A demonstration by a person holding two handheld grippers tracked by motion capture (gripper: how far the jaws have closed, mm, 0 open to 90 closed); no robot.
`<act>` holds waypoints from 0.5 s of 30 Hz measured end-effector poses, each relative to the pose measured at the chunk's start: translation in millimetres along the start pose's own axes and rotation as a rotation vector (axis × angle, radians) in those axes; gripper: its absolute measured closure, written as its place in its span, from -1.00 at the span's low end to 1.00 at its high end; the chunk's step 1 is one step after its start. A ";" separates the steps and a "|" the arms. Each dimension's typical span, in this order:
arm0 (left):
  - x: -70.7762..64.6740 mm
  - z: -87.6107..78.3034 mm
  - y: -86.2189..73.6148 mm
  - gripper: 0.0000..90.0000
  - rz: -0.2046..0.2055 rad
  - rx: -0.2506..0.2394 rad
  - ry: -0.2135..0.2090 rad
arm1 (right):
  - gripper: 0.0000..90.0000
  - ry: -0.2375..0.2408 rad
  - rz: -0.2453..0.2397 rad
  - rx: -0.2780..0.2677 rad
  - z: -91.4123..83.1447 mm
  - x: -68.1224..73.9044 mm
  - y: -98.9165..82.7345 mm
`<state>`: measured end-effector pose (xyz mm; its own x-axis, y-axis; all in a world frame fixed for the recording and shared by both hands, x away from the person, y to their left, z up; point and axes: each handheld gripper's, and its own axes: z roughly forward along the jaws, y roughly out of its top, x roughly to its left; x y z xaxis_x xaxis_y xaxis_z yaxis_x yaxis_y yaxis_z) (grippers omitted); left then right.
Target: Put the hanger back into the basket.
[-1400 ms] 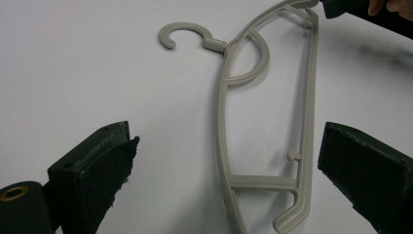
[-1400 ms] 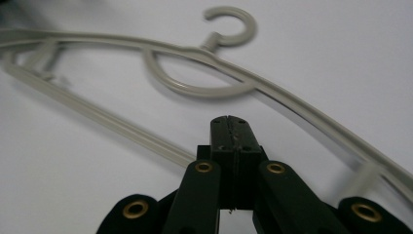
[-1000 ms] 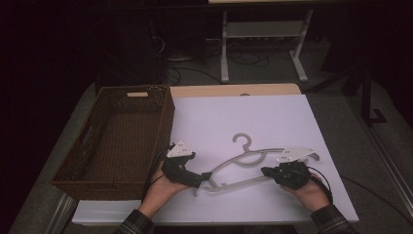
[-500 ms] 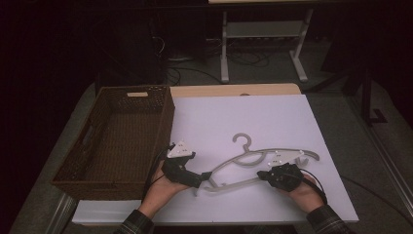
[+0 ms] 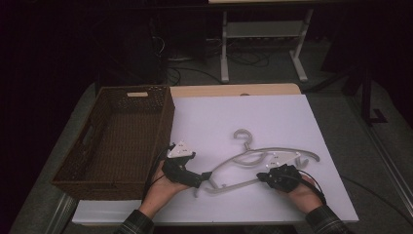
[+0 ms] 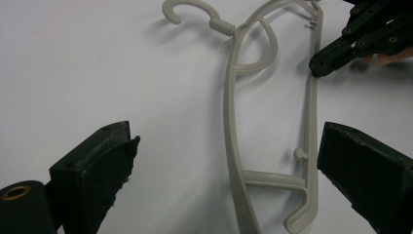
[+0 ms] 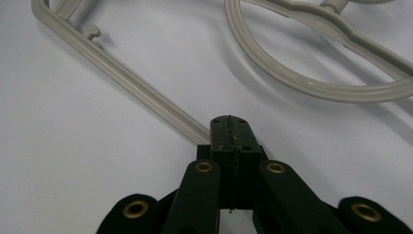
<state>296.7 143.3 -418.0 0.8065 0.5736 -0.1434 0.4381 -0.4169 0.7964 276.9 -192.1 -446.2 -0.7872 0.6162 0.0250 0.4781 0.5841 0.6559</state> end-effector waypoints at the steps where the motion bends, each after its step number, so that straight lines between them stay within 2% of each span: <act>1: 0.0 0.1 0.0 -0.87 0.001 0.000 -0.001 | 0.99 0.002 0.003 -0.004 0.1 0.0 -0.5; 9: -0.6 5.2 2.6 -0.85 0.001 0.007 -0.035 | 0.99 0.001 0.005 0.002 0.1 0.4 -0.5; 15: 2.4 19.5 10.4 -0.85 0.005 0.015 -0.056 | 0.99 0.002 0.008 0.005 0.3 0.3 -0.2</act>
<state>310.9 126.7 -421.5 0.8295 0.5315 -0.1719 0.4394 -0.4308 0.7882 276.6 -191.9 -446.6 -0.7840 0.6200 0.0316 0.4866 0.5820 0.6515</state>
